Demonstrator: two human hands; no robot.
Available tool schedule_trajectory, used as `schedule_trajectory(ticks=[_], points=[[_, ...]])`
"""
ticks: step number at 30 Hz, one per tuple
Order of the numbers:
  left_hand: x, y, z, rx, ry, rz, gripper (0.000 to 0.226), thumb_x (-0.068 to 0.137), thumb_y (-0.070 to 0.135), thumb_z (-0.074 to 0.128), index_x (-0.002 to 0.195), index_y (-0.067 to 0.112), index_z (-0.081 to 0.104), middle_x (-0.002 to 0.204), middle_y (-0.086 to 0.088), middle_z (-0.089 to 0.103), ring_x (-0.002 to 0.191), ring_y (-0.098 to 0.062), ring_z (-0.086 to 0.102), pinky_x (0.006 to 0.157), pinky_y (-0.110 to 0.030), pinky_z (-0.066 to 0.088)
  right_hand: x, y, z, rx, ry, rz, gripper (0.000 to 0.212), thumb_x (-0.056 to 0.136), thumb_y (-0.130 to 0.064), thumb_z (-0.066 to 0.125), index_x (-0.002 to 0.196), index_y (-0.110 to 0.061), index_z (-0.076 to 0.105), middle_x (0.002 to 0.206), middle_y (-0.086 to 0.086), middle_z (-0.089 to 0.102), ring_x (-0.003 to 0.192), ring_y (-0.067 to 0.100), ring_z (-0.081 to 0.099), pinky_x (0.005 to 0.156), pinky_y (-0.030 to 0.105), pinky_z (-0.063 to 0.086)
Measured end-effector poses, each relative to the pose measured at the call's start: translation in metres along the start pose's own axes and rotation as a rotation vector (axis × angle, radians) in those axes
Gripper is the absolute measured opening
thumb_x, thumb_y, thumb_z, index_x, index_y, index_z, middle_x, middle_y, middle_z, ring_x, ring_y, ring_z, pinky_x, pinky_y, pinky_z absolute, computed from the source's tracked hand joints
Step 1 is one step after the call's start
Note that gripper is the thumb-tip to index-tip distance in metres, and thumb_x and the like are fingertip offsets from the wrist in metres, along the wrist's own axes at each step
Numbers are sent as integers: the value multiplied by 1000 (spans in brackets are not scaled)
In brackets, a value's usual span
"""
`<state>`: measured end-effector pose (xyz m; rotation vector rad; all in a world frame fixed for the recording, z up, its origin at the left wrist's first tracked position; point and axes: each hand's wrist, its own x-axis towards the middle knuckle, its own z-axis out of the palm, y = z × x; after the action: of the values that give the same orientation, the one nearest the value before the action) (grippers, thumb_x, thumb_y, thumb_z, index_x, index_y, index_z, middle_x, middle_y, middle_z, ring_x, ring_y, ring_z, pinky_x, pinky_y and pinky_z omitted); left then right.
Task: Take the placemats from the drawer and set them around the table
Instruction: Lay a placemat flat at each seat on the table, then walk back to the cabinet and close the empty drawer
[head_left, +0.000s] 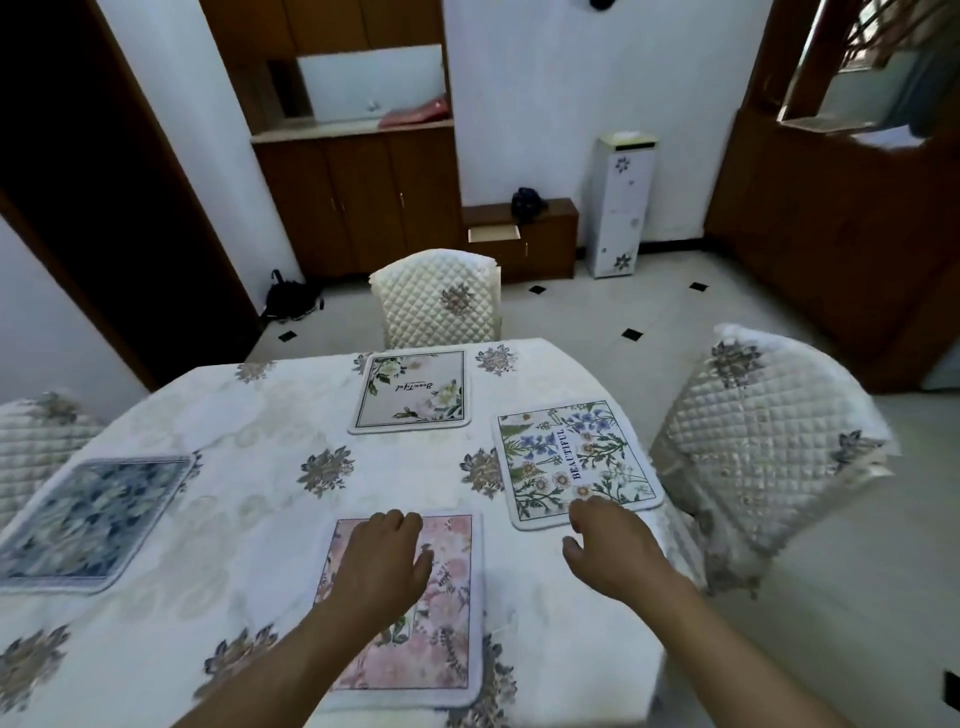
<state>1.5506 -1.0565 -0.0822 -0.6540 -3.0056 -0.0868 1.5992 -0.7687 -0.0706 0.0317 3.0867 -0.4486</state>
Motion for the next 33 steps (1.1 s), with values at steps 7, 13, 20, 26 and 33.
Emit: schedule_trajectory(ticks=[7, 13, 20, 26, 33], points=[[4, 43, -9, 9, 23, 22, 27, 82, 38, 61, 98, 16, 65, 84, -3, 66, 77, -26, 61, 65, -35, 45, -22, 26, -22, -21, 9, -35, 22, 86, -33, 49, 99, -16, 53, 101, 5, 59, 97, 26, 56, 69, 33, 34], [15, 73, 0, -34, -19, 77, 28, 80, 39, 61, 95, 16, 65, 80, -4, 64, 74, -28, 60, 62, -35, 43, -49, 43, -30, -86, -20, 41, 27, 84, -35, 50, 102, -15, 54, 104, 7, 60, 99, 29, 56, 75, 36, 42], [31, 137, 9, -82, -26, 58, 37, 88, 43, 52, 115, 19, 58, 103, -5, 64, 95, -29, 58, 81, -40, 43, -65, 103, -46, -108, -13, 82, 30, 80, -33, 51, 104, -15, 55, 104, 9, 60, 103, 32, 56, 80, 39, 47], [73, 229, 11, -8, -15, 72, 36, 81, 43, 59, 107, 19, 62, 94, -6, 66, 88, -32, 62, 76, -41, 47, -62, 187, -70, -107, 10, 12, 36, 85, -38, 50, 115, -19, 53, 112, 9, 58, 107, 30, 54, 88, 37, 42], [141, 406, -1, 33, 23, 78, 35, 82, 44, 55, 106, 19, 60, 96, -6, 64, 92, -33, 61, 80, -42, 45, -55, 314, -129, -240, 12, -107, 32, 80, -26, 54, 110, -14, 55, 115, 15, 58, 109, 35, 51, 97, 45, 36]])
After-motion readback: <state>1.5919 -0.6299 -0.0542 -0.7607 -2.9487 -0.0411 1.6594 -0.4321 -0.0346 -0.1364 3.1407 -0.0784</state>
